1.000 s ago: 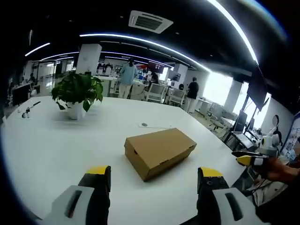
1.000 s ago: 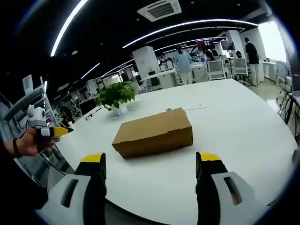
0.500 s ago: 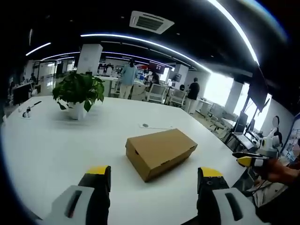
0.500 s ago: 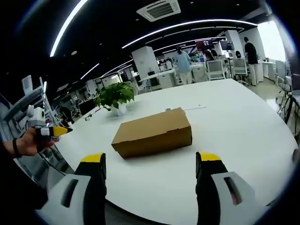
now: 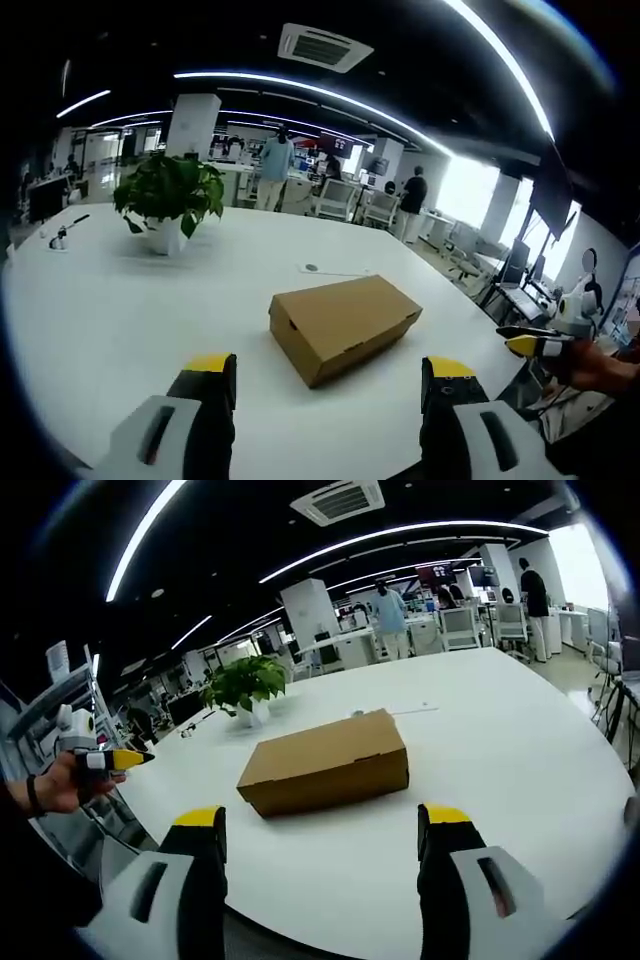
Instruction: Operate the shoe box by opening the lid, removing the specified soft item, and placing it in the target area until the item is outside and the box remains undamaged.
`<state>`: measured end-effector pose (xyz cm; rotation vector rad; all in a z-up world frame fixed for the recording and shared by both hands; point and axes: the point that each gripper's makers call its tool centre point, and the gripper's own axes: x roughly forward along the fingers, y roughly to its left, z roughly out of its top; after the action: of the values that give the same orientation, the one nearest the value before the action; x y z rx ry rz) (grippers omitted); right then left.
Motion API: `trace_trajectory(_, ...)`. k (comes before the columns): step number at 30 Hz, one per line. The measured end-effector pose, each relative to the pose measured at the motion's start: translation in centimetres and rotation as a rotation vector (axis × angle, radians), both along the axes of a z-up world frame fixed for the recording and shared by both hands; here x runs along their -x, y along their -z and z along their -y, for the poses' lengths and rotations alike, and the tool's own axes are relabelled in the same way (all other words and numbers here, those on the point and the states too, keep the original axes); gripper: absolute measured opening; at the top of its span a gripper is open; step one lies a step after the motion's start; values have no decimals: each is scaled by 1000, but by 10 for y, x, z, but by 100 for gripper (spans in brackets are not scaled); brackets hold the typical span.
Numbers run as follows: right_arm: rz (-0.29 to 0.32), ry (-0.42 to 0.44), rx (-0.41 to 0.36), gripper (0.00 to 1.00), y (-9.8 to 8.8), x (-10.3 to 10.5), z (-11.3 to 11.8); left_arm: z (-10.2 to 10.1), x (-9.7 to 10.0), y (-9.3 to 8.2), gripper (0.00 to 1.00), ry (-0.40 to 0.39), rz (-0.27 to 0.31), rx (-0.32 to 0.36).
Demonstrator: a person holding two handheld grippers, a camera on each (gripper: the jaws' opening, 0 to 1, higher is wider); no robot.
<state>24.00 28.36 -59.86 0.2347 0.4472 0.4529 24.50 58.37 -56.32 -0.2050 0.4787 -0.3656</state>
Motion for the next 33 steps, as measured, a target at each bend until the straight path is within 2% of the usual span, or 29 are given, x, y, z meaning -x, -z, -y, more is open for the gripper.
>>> trace_trajectory(33, -16, 6, 2, 74, 7, -1, 5, -3, -2, 10, 77, -11, -20, 12)
